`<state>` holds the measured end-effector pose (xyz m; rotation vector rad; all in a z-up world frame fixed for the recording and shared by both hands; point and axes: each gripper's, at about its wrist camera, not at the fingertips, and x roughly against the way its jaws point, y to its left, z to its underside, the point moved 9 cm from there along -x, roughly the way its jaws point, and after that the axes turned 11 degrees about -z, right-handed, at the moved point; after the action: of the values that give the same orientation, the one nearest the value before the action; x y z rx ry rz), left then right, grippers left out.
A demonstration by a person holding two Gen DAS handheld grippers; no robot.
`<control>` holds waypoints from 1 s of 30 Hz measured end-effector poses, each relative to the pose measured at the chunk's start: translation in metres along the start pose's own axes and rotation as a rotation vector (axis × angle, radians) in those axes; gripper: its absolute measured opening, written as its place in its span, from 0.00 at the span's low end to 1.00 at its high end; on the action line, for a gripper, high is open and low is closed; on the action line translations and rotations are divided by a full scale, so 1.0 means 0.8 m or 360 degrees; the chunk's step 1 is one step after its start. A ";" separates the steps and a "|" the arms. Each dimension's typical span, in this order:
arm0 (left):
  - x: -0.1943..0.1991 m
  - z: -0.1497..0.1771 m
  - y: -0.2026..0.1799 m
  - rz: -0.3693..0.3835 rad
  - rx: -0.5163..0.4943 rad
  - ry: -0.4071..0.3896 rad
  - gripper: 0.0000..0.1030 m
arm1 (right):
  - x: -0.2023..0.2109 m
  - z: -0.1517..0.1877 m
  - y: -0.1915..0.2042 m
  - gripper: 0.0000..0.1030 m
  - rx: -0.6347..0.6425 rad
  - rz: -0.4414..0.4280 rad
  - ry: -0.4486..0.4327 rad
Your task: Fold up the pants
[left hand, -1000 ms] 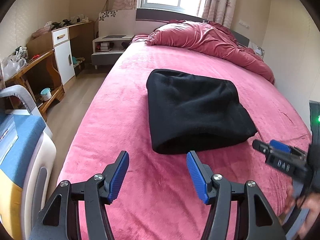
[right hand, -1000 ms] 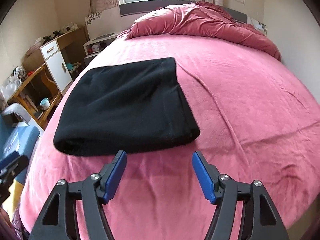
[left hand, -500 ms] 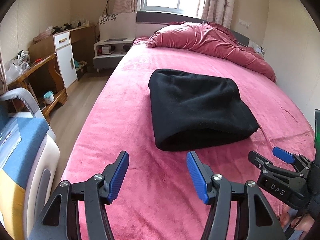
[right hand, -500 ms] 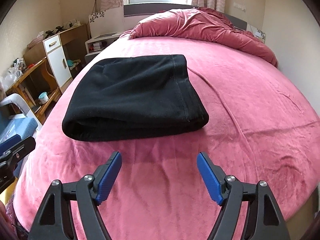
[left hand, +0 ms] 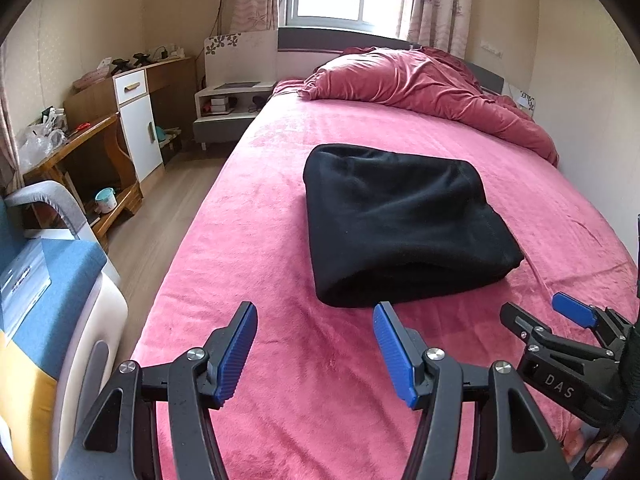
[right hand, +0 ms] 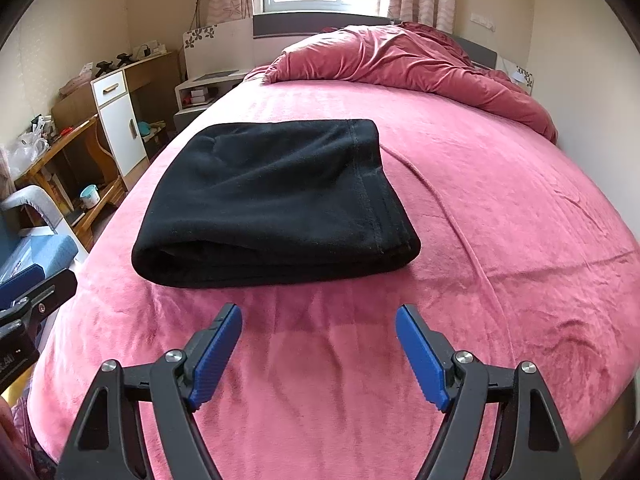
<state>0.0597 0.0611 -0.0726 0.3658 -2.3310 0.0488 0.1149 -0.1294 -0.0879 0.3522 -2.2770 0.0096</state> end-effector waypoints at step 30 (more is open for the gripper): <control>0.001 0.002 0.004 -0.0043 -0.0002 -0.0003 0.60 | 0.004 -0.004 -0.001 0.82 0.0024 -0.0003 -0.0018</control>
<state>0.0567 0.0636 -0.0729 0.3967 -2.3273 0.0337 0.1155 -0.1303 -0.0833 0.3627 -2.2888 0.0238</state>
